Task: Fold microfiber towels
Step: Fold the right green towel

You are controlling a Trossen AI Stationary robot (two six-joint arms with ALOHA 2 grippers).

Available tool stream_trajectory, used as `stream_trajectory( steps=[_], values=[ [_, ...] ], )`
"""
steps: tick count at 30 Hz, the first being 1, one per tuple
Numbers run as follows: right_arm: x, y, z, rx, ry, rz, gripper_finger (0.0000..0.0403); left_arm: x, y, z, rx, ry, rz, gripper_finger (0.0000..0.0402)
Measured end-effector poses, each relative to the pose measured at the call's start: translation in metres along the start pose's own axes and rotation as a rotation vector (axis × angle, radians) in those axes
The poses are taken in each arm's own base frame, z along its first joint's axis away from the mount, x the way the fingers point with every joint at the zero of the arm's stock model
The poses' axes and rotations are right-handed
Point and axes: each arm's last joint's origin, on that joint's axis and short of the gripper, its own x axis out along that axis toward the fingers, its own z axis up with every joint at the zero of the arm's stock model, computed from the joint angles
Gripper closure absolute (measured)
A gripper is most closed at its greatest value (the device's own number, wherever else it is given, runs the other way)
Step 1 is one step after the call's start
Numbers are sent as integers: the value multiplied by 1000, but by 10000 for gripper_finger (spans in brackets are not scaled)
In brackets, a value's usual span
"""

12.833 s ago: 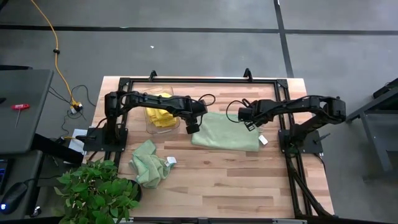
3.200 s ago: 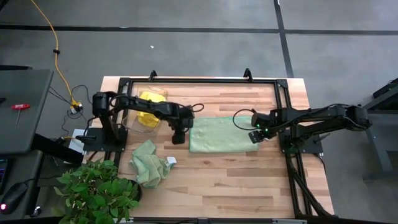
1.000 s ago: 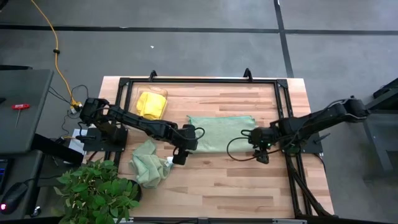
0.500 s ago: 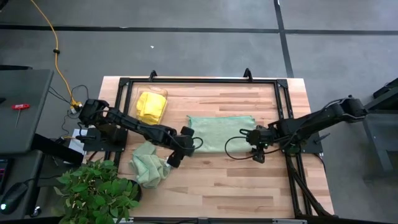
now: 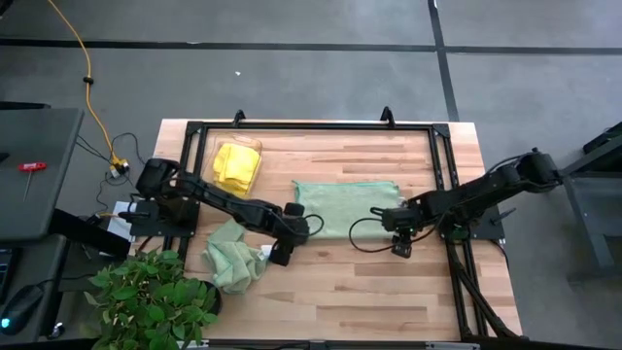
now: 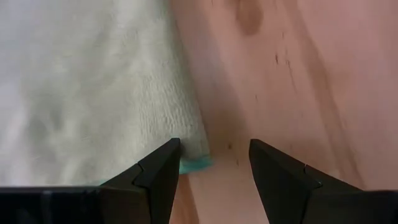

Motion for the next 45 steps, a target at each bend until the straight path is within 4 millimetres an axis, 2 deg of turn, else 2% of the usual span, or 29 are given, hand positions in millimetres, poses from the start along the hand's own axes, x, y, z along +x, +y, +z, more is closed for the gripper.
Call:
stream_trajectory(
  steps=[7, 12, 23, 35, 45],
  values=[
    [-2, 0, -1, 65, 2, 19, 197, 20, 1, -6, -66, 48, 4, 218],
    [-6, 3, 3, 10, -1, 41, 197, 19, 1, -6, -84, 59, -1, 221],
    [-28, 16, 25, -168, -151, -8, 197, 18, 1, -12, -136, 112, -19, 298],
    [-29, 16, 27, -303, -170, -50, 197, 19, 0, -13, -183, 118, -47, 389],
    [-26, 14, 28, -342, -166, -112, 197, 19, 0, -13, -218, 122, -50, 398]
  ],
)
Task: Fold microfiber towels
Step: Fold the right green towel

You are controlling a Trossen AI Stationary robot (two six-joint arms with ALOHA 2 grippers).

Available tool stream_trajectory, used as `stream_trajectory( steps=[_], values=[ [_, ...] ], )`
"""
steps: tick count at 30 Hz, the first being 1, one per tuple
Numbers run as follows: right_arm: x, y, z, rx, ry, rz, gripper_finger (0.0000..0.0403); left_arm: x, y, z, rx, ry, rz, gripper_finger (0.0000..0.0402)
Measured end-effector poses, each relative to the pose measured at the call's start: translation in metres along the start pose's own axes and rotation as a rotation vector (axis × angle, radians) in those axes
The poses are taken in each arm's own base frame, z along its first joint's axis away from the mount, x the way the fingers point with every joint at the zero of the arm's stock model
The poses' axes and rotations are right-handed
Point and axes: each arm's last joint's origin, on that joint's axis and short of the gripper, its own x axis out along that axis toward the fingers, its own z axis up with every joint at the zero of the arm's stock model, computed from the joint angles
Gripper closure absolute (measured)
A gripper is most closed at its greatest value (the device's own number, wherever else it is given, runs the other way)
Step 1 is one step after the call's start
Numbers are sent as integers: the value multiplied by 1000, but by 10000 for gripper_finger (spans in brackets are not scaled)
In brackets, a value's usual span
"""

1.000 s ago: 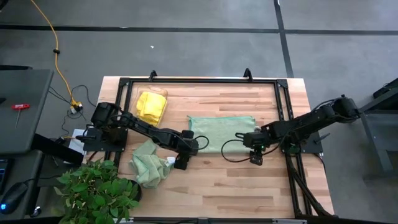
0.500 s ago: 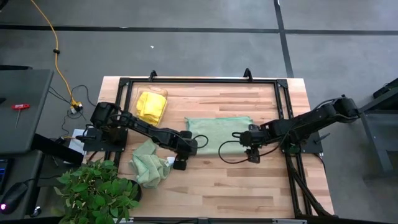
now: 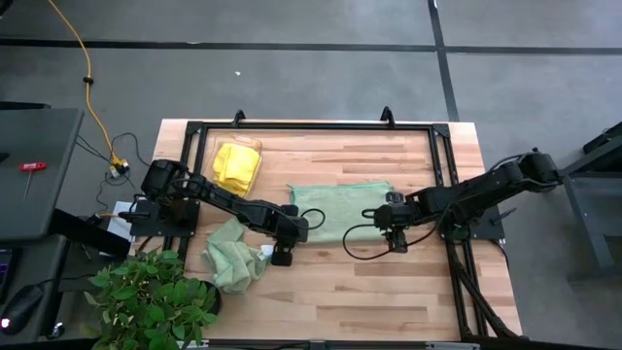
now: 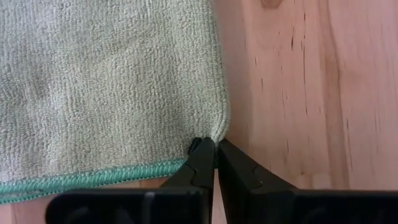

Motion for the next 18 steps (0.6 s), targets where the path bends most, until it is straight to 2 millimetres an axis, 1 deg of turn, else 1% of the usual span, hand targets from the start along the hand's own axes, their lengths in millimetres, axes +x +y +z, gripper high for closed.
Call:
stream_trajectory(
  steps=[5, 11, 14, 18],
  values=[
    [11, 8, -4, -14, 95, 93, 197, 0, 0, 0, -18, 0, 0, 399],
    [30, 17, -14, -81, 248, 22, 197, 0, 0, 0, -20, 2, 0, 400],
    [36, 18, -14, -77, 277, 6, 197, 0, 0, 0, -21, 5, -10, 400],
    [40, 19, -15, -63, 297, -2, 197, 0, 0, 0, -22, 6, -24, 400]
  ],
)
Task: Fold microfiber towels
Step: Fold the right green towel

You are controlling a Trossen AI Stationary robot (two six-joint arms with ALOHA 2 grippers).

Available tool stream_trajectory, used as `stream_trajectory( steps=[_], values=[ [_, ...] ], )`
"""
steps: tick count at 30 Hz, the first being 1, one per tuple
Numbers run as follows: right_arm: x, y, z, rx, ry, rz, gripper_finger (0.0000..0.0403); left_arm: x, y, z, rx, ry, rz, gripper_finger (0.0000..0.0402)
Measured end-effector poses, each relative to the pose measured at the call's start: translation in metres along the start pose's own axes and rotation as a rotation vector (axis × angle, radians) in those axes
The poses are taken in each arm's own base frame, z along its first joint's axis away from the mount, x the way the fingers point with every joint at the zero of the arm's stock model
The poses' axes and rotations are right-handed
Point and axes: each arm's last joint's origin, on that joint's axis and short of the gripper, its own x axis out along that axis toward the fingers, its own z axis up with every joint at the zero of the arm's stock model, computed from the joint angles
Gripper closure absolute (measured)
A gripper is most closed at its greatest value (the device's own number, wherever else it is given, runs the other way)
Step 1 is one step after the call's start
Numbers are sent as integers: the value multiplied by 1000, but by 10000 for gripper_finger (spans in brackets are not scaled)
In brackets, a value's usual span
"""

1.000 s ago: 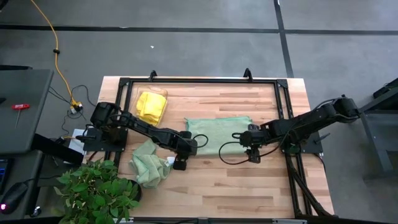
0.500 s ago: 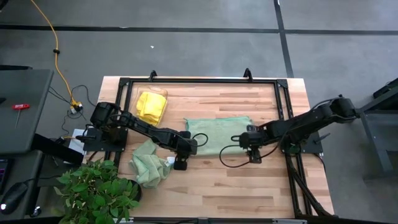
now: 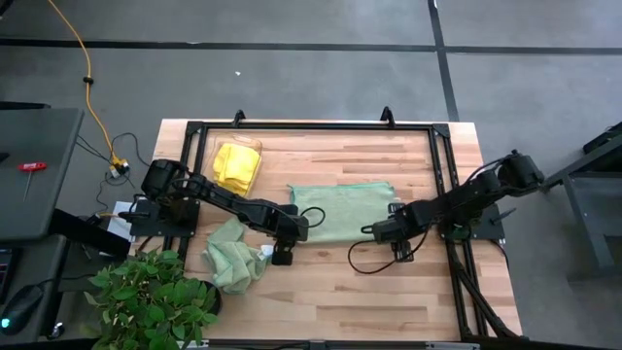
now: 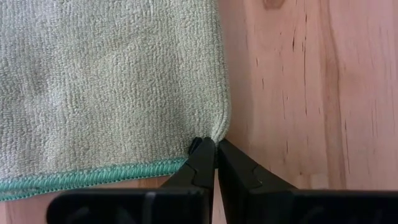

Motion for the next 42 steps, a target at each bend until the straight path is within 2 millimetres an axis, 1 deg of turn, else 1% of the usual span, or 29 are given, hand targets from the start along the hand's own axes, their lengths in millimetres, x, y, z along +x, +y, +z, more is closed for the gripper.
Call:
stream_trajectory(
  steps=[2, 5, 9, 13, 15, 17, 20, 22, 24, 26, 29, 35, 38, 42],
  values=[
    [0, 0, 0, 8, 1, -5, 203, 0, 0, 0, 0, 0, -1, 400],
    [0, 0, 0, 36, 2, -14, 232, 0, 0, 0, 0, 4, -1, 401],
    [1, -1, -1, 63, 0, -31, 298, -1, 0, -2, -17, 21, -27, 401],
    [0, -1, 0, 104, -1, -34, 371, -8, 3, -3, -60, 42, -62, 400],
    [-4, 0, 6, 109, -19, -9, 394, -15, 6, -6, -81, 65, -87, 401],
    [-10, 3, 12, 90, -29, 48, 392, -21, 9, -7, -108, 73, -133, 401],
    [-24, 4, 23, 54, -49, 146, 394, -40, 15, -8, -145, 64, -212, 401],
    [-32, 2, 27, 46, -62, 192, 400, -47, 19, -7, -163, 52, -249, 401],
    [-39, -3, 33, 57, -87, 226, 399, -55, 26, -10, -185, 60, -247, 401],
    [-44, -11, 33, 87, -95, 231, 400, -62, 33, -8, -204, 30, -242, 401],
    [-50, -28, 31, 156, -108, 227, 401, -68, 46, -11, -244, 32, -225, 401],
    [-68, -62, 22, 334, -183, 205, 402, -71, 74, -11, -323, -6, -177, 401],
    [-70, -76, 18, 431, -180, 179, 402, -72, 87, -10, -363, -39, -115, 401],
    [-70, -85, 15, 540, -163, 150, 402, -72, 100, -10, -430, -71, -36, 401]
  ],
)
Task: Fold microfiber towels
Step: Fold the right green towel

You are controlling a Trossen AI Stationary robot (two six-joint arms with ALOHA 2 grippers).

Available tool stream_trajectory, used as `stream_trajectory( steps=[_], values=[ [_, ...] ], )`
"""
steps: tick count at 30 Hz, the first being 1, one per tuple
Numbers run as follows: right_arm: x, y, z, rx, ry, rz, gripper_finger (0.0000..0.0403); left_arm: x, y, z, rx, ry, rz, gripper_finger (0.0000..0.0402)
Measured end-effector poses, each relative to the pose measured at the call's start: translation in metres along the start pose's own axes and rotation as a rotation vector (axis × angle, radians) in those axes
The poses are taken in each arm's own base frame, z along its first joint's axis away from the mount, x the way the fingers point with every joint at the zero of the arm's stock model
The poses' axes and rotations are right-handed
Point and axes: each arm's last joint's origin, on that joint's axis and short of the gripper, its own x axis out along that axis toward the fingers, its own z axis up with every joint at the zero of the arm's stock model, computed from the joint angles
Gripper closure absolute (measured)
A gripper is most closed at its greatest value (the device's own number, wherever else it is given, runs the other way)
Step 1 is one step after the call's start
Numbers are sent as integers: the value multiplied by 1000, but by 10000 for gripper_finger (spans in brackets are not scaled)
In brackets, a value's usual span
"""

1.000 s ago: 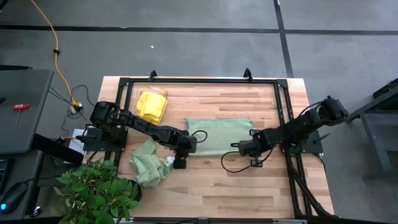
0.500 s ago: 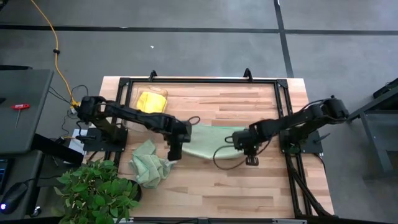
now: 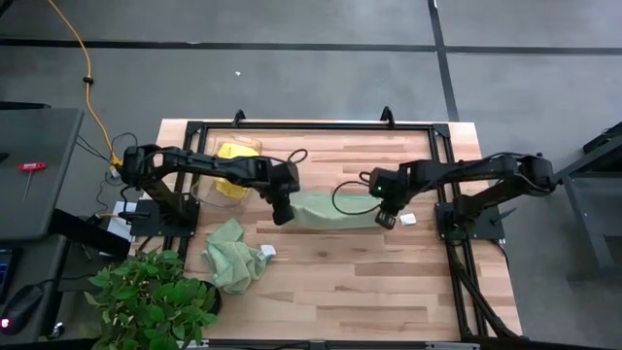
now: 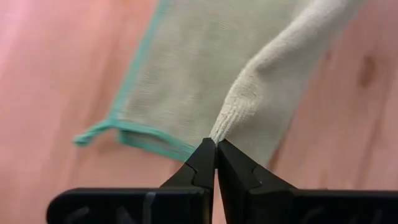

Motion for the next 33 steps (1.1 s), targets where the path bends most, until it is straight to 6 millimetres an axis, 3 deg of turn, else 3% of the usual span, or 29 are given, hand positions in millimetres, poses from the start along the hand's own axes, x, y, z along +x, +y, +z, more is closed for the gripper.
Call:
stream_trajectory(
  steps=[13, 22, 33],
  values=[
    [1, -6, -1, 275, -9, -100, 403, -1, 6, 3, -95, -62, 182, 401],
    [2, -7, 1, 274, -33, -143, 402, 0, -3, 2, -80, -75, 178, 396],
    [2, -7, 1, 273, -42, -153, 402, 0, -1, 2, -90, -87, 223, 347]
  ],
)
